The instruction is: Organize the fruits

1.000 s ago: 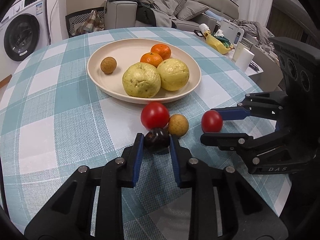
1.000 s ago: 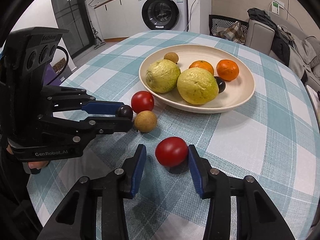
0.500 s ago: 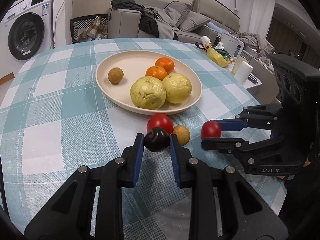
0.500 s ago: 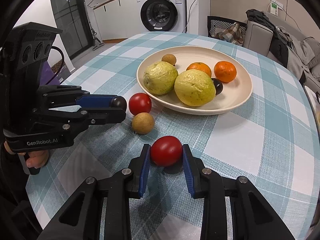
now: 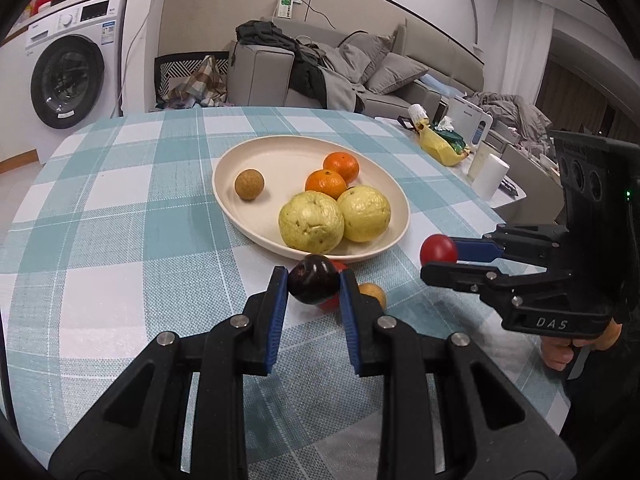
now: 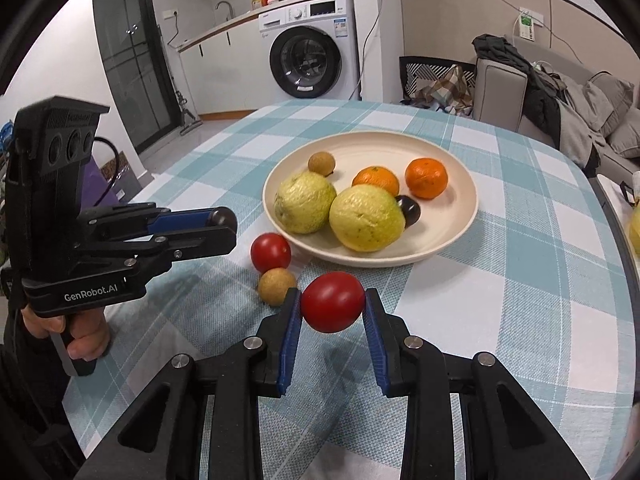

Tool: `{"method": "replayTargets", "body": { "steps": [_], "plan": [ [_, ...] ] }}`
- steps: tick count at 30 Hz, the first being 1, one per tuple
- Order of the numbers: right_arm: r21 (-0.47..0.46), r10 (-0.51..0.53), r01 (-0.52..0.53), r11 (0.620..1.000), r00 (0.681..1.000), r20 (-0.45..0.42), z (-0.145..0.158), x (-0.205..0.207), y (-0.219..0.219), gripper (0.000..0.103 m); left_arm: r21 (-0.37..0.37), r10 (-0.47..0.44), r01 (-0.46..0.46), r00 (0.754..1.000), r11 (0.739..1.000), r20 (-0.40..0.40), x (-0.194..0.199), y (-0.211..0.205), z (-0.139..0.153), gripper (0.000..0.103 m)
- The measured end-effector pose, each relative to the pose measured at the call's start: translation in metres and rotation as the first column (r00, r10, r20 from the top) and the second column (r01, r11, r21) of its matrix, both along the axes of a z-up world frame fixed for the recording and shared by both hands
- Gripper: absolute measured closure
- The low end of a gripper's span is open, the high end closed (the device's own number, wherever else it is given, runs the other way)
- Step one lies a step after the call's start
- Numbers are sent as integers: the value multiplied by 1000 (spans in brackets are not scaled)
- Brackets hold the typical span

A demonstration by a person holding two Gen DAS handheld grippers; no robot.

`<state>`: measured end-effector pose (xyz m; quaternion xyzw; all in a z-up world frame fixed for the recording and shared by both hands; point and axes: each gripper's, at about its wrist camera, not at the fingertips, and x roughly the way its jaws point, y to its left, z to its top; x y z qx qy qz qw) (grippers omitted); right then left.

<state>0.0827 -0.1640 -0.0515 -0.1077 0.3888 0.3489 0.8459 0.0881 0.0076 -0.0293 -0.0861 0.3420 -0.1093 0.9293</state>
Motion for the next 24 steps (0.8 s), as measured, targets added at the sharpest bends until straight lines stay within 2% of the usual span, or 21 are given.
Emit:
{"method": "replayTargets", "body": {
  "steps": [7, 16, 24],
  "plan": [
    [80, -52, 50, 996, 998, 21, 9, 7, -11, 71, 2, 23, -23, 999, 1000, 31, -2, 3, 5, 80],
    [137, -153, 148, 979, 988, 30, 13, 23, -23, 71, 20, 80, -83, 992, 996, 92, -3, 6, 17, 80],
    [162, -189, 181, 970, 981, 38, 17, 32, -26, 71, 31, 91, -94, 991, 995, 93, 15, 6, 22, 80]
  ]
}}
